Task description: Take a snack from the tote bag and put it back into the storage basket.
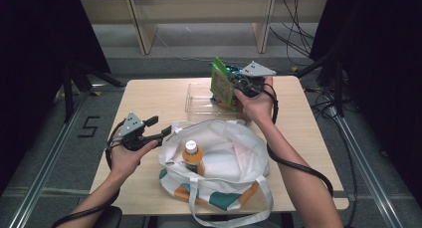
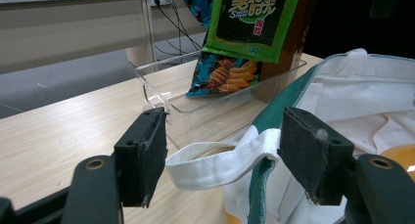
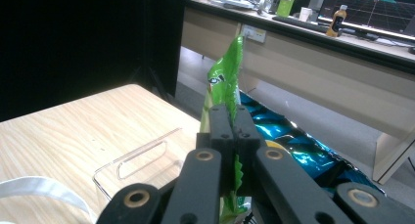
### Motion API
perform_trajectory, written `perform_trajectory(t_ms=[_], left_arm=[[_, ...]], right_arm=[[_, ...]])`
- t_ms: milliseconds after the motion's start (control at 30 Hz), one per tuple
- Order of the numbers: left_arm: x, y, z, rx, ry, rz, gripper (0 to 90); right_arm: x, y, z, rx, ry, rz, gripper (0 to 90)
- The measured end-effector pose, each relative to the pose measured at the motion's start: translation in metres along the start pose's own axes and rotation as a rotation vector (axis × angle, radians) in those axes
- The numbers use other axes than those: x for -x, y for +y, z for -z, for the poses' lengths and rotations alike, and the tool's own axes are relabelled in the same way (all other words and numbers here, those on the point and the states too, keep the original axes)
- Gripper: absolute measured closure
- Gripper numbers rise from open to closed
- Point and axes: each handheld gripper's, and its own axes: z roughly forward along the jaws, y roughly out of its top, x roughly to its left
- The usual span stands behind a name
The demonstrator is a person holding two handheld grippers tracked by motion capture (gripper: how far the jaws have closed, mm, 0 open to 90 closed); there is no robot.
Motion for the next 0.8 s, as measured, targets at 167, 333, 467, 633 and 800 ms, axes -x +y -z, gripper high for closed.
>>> perform_trajectory(t_ms=[167,333,467,633,800], left_arm=[[0.000,0.000,0.000,0.000,0.000,0.000,33.7],[0.000,0.000,0.000,0.002,0.000,0.001,33.7],[0.000,0.000,0.000,0.001,0.000,0.000,33.7],[0.000,0.000,0.000,0.000,0.000,-0.001,33.7],[0.000,-0.001,-0.002,0.014,-0.006,0.002,33.7]], right_arm=[[0.001,-0.002,-0.002,-0.004,0.003,0.013,90.0],[0.001,-0.006,-0.005,-0.015,-0.001,0.017,90.0],[0.001,-0.008,-0.006,-0.016,0.000,0.019,90.0],[0.002,-0.010,-0.007,-0.018,-0.007,0.039,90.0],[-0.002,-0.013,-0.008,-0.036,-0.011,0.021,90.0]])
